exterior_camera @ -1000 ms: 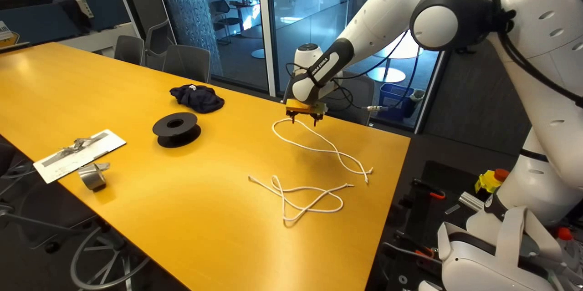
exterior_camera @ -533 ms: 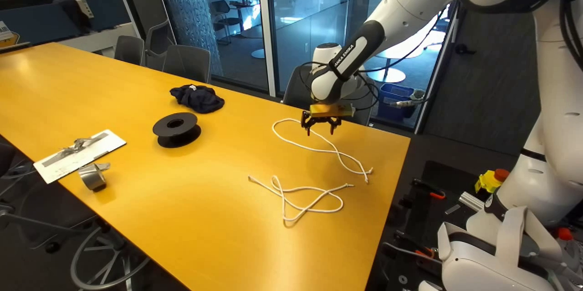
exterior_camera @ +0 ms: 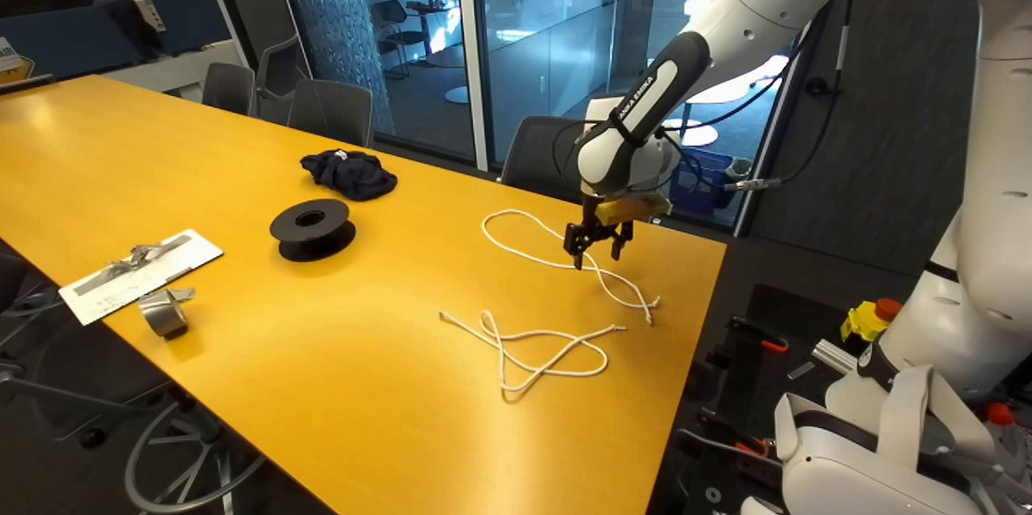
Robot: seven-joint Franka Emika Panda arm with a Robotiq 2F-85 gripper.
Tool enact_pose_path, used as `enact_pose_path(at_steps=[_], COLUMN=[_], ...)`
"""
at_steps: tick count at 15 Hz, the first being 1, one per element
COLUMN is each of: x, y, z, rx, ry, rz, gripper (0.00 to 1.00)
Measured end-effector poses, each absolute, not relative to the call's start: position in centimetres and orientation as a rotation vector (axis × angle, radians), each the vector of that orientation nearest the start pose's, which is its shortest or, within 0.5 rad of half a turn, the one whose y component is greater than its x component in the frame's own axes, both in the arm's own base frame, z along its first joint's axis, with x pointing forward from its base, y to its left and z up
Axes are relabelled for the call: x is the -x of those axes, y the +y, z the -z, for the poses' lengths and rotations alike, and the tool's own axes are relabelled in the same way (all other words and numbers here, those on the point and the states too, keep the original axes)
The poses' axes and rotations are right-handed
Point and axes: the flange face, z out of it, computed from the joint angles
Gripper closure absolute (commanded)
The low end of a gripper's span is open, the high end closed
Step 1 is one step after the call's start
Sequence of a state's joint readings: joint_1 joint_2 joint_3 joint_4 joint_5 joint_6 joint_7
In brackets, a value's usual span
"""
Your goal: Untangle the ropes on the table.
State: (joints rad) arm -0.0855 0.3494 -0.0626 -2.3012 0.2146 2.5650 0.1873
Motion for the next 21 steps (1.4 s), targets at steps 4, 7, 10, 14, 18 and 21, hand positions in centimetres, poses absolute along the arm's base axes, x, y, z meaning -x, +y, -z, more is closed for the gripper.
enact_pose_path(at_steps=[4,7,10,14,18,21], x=[-50.2,-49.8,-49.8,-50.0,-50.0,-50.0], y=[-7.7,-7.5,-7.5,-7.7,-7.2,-6.9], z=[-17.0,-15.6,-14.2,-12.7,-11.4,-10.9], rx=[2.970,2.978,2.993,3.008,3.016,3.021], ry=[0.648,0.633,0.639,0.672,0.699,0.708], rz=[-0.194,-0.227,-0.203,-0.117,-0.080,-0.069], gripper=[0.00,0.00,0.00,0.00,0.00,0.00])
